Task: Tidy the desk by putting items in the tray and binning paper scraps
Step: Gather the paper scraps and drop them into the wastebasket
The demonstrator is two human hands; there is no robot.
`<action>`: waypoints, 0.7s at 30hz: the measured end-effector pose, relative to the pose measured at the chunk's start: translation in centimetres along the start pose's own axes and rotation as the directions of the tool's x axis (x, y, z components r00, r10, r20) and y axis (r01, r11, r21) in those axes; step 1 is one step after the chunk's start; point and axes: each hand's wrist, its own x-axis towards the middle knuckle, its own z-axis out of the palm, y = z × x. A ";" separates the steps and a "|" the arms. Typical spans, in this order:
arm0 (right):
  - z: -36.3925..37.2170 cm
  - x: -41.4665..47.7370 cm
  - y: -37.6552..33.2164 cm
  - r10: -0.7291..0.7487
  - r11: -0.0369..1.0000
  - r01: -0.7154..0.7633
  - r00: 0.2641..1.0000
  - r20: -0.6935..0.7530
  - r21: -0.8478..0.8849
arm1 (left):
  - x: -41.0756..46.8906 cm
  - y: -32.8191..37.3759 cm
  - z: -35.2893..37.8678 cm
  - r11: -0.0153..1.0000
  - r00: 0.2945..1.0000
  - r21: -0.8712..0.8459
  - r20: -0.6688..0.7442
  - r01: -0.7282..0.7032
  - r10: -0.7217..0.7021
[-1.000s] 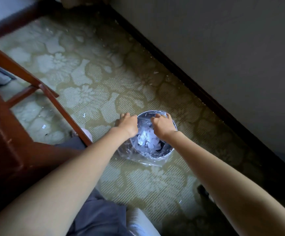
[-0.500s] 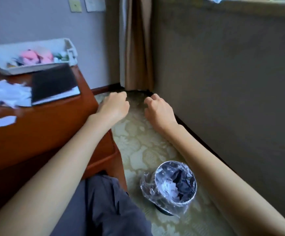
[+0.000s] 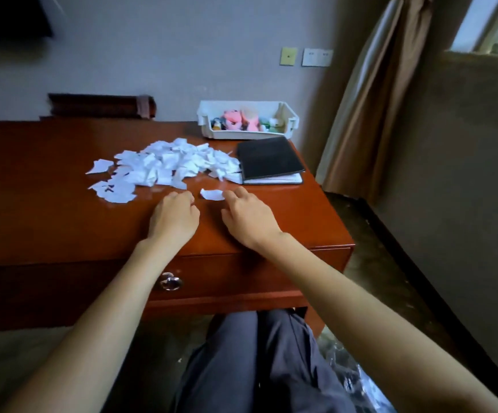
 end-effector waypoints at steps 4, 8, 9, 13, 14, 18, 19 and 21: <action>2.0 3.4 -1.9 -0.053 0.998 0.054 0.998 0.032 -0.034 | 1.6 -3.1 -0.7 1.000 0.995 -0.010 -0.100 0.029 -0.030; 3.0 6.2 -1.8 -0.003 0.999 0.000 0.996 -0.086 -0.035 | 3.5 -5.1 -1.1 0.991 0.989 0.106 -0.138 0.076 -0.061; 3.1 6.8 -1.6 0.028 0.999 -0.032 0.995 -0.091 -0.041 | 3.9 -5.5 -1.0 0.985 0.989 0.145 -0.131 0.091 -0.072; 3.6 8.5 -1.0 0.158 0.987 -0.156 0.984 0.081 -0.029 | 5.4 -6.8 -0.4 0.961 0.977 0.178 -0.031 0.213 -0.211; 3.7 8.7 -1.0 0.170 0.985 -0.167 0.979 0.112 -0.036 | 5.7 -6.9 -0.3 0.953 0.967 0.172 0.009 0.251 -0.256; 3.3 8.1 -1.3 0.077 0.997 -0.076 0.991 0.110 -0.016 | 5.5 -6.8 -0.1 0.953 0.970 0.205 0.048 0.225 -0.239; 3.1 7.7 -1.4 0.037 0.999 -0.037 0.994 0.105 -0.004 | 5.0 -6.7 -0.1 0.959 0.976 0.202 0.048 0.198 -0.211; 2.6 6.9 -1.6 -0.022 1.000 0.023 0.996 0.092 -0.004 | 3.8 -6.2 -0.1 0.974 0.987 0.177 0.055 0.140 -0.151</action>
